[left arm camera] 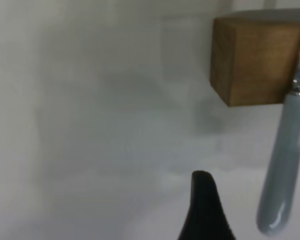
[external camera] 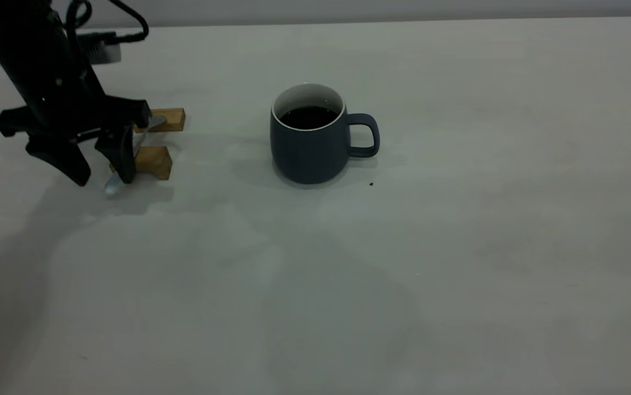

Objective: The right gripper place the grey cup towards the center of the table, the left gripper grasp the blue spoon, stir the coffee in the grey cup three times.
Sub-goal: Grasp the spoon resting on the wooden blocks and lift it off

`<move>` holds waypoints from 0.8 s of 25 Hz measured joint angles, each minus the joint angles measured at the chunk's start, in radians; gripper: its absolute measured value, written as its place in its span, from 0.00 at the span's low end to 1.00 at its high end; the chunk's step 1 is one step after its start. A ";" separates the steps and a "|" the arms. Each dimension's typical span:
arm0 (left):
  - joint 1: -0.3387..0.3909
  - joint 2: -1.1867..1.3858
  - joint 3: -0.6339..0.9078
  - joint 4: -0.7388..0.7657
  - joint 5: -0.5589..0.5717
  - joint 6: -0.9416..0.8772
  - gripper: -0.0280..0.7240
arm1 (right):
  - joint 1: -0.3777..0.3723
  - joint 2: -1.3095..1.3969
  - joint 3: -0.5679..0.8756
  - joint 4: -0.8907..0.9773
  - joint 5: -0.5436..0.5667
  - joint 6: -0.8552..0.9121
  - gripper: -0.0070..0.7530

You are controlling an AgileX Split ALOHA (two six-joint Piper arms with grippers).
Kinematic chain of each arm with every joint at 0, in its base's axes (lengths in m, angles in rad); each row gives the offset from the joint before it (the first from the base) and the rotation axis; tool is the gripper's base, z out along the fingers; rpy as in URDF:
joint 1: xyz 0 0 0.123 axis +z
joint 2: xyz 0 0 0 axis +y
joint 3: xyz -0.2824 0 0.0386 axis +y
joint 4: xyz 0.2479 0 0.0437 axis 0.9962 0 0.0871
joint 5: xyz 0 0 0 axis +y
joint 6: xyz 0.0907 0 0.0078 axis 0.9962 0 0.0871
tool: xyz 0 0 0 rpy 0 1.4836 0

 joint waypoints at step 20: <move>-0.017 0.080 0.000 0.000 -0.100 -0.002 0.72 | 0.000 0.000 0.000 0.000 0.000 0.000 0.71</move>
